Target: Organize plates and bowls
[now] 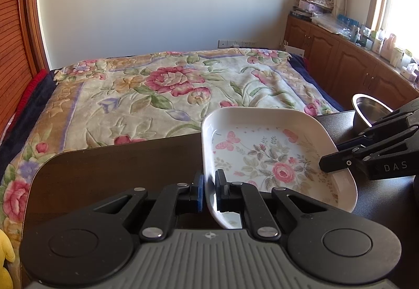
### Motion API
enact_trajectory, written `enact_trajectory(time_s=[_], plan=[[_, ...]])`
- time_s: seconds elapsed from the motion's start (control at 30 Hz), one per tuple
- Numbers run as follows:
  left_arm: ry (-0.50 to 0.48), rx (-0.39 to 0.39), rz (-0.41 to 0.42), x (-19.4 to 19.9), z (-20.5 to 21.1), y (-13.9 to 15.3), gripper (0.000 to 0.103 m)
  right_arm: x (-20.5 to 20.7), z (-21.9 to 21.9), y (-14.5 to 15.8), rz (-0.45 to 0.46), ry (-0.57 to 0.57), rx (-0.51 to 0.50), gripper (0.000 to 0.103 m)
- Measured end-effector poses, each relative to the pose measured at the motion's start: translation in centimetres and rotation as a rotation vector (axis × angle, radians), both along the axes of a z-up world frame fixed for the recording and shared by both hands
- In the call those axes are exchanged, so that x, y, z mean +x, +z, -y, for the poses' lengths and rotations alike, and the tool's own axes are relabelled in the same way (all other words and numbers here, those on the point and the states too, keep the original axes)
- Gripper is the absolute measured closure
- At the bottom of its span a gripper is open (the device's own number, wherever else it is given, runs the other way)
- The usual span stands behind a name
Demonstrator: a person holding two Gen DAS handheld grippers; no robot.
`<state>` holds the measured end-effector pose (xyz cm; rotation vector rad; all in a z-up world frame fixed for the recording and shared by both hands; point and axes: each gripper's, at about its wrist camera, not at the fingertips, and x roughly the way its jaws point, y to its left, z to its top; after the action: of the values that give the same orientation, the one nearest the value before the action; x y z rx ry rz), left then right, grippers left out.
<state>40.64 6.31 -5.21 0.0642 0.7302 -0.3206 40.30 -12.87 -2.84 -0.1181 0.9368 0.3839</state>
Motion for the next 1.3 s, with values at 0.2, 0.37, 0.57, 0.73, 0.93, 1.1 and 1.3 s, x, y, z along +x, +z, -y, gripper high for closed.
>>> enact_trajectory(time_s=[0.2, 0.37, 0.57, 0.73, 0.93, 1.1, 1.3], plan=[[0.004, -0.006, -0.005, -0.1, -0.2, 0.1, 0.092, 0.1, 0.1, 0.1, 0.007, 0.0, -0.002, 0.085], [0.005, -0.013, -0.034, -0.9, -0.6, 0.3, 0.093, -0.1, 0.0, 0.0, 0.006, -0.013, 0.02, 0.086], [0.004, -0.027, -0.061, -2.5, -1.4, 0.5, 0.093, -1.1, 0.0, 0.0, 0.013, -0.015, 0.051, 0.088], [0.005, -0.027, -0.048, -4.2, -1.7, 1.3, 0.092, -1.9, -0.4, 0.4, 0.025, -0.005, 0.066, 0.088], [-0.001, -0.025, -0.029, -6.3, -1.8, 2.5, 0.092, -3.5, -0.2, 1.4, 0.042, 0.004, 0.092, 0.088], [-0.003, -0.031, -0.019, -8.4, -1.9, 3.6, 0.092, -5.2, -0.1, 2.4, 0.06, 0.01, 0.1, 0.088], [-0.009, -0.027, -0.008, -11.9, -1.7, 4.5, 0.092, -7.9, 0.2, 3.4, 0.077, 0.02, 0.112, 0.088]])
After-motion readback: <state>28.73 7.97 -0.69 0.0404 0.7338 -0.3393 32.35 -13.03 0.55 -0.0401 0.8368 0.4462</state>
